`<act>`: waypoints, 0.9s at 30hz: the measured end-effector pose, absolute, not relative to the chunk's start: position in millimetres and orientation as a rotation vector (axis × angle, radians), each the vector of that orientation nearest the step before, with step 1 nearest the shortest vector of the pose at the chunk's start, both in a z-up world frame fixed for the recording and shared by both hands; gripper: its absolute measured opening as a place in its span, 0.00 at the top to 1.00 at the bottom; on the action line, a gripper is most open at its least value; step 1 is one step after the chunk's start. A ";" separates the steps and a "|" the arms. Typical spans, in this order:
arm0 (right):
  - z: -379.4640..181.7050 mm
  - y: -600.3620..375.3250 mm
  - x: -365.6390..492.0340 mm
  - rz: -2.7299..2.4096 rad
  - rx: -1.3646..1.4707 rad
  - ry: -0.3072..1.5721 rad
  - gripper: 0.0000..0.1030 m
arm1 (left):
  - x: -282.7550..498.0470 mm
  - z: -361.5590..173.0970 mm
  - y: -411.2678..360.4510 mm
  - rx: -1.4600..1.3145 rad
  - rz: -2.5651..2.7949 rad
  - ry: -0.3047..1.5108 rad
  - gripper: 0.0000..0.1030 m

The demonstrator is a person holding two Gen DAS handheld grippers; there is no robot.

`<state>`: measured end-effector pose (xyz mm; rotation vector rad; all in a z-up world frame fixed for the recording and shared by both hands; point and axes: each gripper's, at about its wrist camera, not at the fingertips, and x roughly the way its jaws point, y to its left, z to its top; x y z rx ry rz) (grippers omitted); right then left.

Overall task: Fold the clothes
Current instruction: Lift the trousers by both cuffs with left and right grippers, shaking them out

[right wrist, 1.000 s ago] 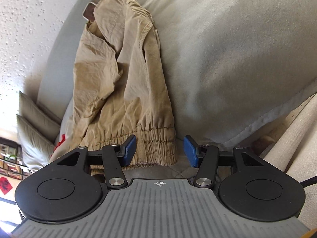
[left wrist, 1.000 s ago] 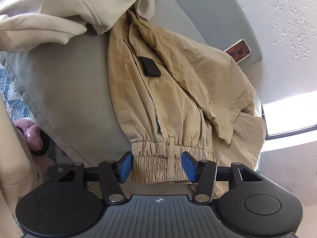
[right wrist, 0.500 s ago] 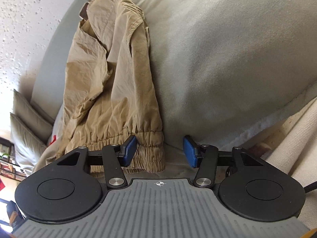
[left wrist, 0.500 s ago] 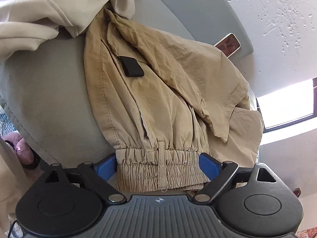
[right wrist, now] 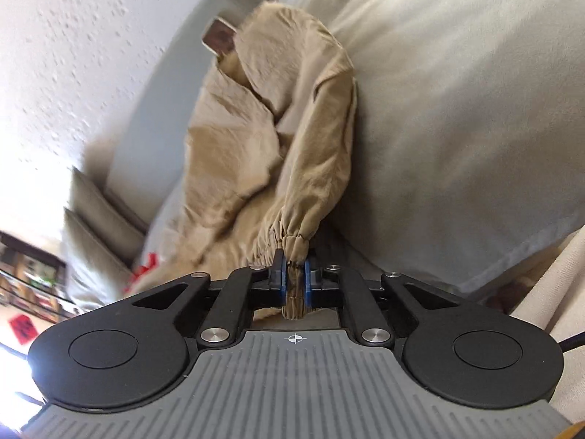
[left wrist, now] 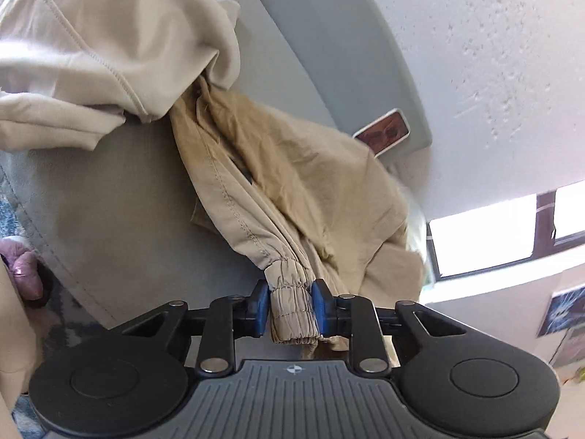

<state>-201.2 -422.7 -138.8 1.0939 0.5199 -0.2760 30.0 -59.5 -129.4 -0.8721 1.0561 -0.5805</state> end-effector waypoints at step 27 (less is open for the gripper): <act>-125.0 -450.7 -172.2 -0.261 1.252 0.575 0.91 | 62.3 -137.5 -83.6 -1.008 -0.660 1.182 0.92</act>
